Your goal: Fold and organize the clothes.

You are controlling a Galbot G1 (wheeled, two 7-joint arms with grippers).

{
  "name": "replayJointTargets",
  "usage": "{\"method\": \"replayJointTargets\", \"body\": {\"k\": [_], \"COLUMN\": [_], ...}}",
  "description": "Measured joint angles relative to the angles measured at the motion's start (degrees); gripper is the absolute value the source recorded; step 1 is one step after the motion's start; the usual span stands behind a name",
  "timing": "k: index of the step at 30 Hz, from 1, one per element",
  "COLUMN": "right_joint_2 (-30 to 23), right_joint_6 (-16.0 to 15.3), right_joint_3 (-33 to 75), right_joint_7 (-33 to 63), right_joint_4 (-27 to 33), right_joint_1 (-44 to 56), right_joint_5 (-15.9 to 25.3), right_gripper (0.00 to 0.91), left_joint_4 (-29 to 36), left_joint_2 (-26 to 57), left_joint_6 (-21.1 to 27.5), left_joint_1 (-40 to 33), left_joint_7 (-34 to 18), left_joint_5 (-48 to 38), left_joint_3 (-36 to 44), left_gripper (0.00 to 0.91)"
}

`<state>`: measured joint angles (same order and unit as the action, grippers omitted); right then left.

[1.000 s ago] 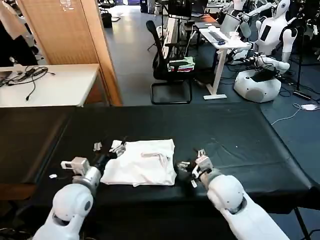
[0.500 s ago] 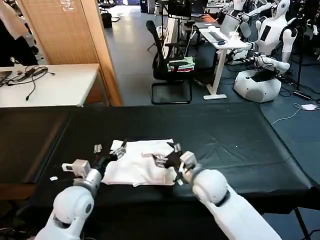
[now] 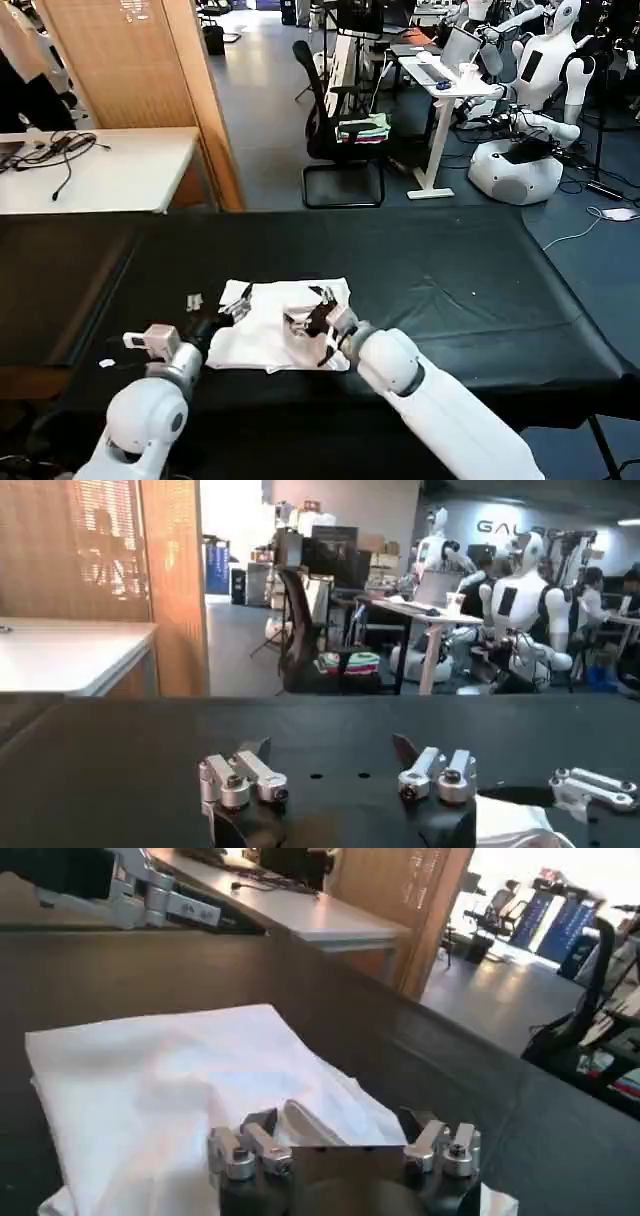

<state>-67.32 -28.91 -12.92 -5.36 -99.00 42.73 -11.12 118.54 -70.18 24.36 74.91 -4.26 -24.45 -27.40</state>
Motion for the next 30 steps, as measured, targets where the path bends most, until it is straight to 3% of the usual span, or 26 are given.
{"method": "replayJointTargets", "body": {"k": [6, 13, 17, 19, 20, 26, 30], "right_joint_2": [-0.3, -0.7, -2.0, -2.6, -2.9, -3.1, -1.8], "right_joint_6": [1.4, 1.1, 1.1, 1.2, 1.3, 0.8, -0.2], "right_joint_3": [0.2, 3.6, 7.8, 10.2, 11.4, 17.0, 20.8], "right_joint_7": [0.1, 2.1, 2.8, 3.4, 3.8, 5.4, 5.2], "right_joint_4": [0.4, -0.5, -0.3, -0.2, 0.1, -0.4, -3.1], "right_joint_1": [0.7, 2.9, 5.5, 7.0, 7.7, 10.6, 12.8], "right_joint_5": [2.6, 0.9, -0.2, 0.0, 0.3, 1.1, -2.0], "right_gripper": [0.146, 0.146, 0.263, 0.400, 0.878, 0.878, 0.878], "left_joint_4": [0.1, 0.3, 0.1, 0.0, 0.0, -0.1, -1.2], "left_joint_2": [-0.1, -0.7, -1.3, -1.5, -1.6, -1.7, -1.3], "left_joint_6": [-0.2, -0.5, -0.8, -0.9, -0.9, -1.6, -2.6], "left_joint_1": [0.5, 1.0, 1.4, 1.5, 1.6, 2.1, 2.3], "left_joint_7": [0.0, 0.1, 0.2, 0.3, 0.3, 0.8, 3.2], "left_joint_5": [0.2, 0.6, 1.0, 1.2, 1.2, 1.2, 0.1], "left_joint_3": [-0.1, -0.2, -0.2, -0.1, 0.0, -0.5, -1.4], "left_gripper": [0.878, 0.878, 0.878, 0.878, 0.878, 0.878, 0.878]}}
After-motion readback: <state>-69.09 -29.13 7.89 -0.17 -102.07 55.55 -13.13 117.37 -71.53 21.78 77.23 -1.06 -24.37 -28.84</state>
